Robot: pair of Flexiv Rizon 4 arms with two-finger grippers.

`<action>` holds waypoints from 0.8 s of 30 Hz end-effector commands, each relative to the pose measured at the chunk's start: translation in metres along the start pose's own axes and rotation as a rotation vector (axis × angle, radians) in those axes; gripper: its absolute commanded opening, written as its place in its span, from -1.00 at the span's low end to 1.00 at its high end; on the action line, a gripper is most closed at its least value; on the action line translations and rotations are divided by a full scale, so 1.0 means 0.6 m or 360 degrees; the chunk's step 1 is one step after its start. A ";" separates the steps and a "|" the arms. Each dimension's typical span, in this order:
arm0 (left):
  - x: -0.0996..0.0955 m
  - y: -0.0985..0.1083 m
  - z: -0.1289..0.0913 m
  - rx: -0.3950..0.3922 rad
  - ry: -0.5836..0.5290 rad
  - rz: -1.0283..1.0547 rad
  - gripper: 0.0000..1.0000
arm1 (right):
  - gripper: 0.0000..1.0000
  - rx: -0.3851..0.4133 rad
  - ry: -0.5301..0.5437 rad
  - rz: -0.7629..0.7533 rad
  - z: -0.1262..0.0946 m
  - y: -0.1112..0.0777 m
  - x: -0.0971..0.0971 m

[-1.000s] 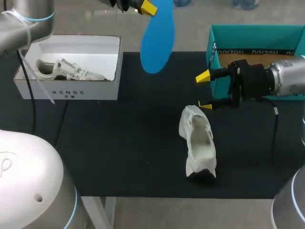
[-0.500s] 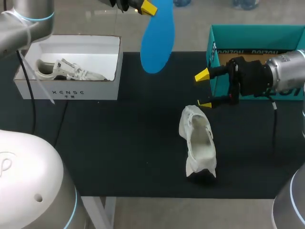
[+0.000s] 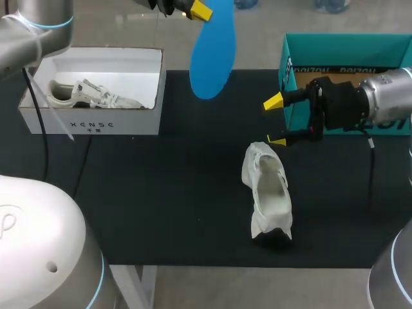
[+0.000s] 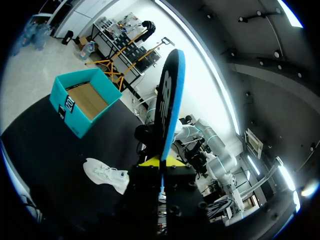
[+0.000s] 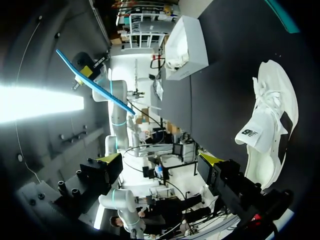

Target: Take the shoe out of the shoebox, open the shoe tongue, remove and reinsert the insole, then place the shoe into the shoebox

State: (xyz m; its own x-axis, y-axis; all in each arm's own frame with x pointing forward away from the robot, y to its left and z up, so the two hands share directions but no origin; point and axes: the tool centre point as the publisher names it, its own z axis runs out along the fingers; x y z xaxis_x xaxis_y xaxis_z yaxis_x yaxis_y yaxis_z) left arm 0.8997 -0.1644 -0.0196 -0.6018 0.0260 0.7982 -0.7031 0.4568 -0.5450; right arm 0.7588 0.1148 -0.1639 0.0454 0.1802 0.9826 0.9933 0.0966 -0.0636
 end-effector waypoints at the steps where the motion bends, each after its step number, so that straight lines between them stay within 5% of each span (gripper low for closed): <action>1: -0.001 -0.001 0.000 -0.0003 0.0001 0.0002 -1.00 | 1.00 -0.0001 -0.0003 0.0002 0.002 0.000 0.000; 13: -0.001 -0.001 0.000 -0.0003 0.0001 0.0002 -1.00 | 1.00 -0.0001 -0.0003 0.0002 0.002 0.000 0.000; 19: 0.033 0.070 -0.040 0.0226 0.0037 0.0499 -1.00 | 1.00 -0.0001 -0.0003 0.0002 0.002 0.000 0.000; 24: 0.009 0.122 -0.051 0.0361 0.0086 0.0688 -1.00 | 1.00 -0.0001 -0.0003 0.0002 0.002 0.000 0.000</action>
State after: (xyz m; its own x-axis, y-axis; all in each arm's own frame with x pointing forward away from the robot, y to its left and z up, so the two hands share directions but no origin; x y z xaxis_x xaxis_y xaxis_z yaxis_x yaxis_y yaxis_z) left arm 0.8815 -0.1191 -0.0211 -0.7622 0.1794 0.6219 -0.5290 0.3811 -0.7583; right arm 0.7597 0.1153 -0.1643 0.0461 0.1803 0.9825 0.9931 0.0981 -0.0646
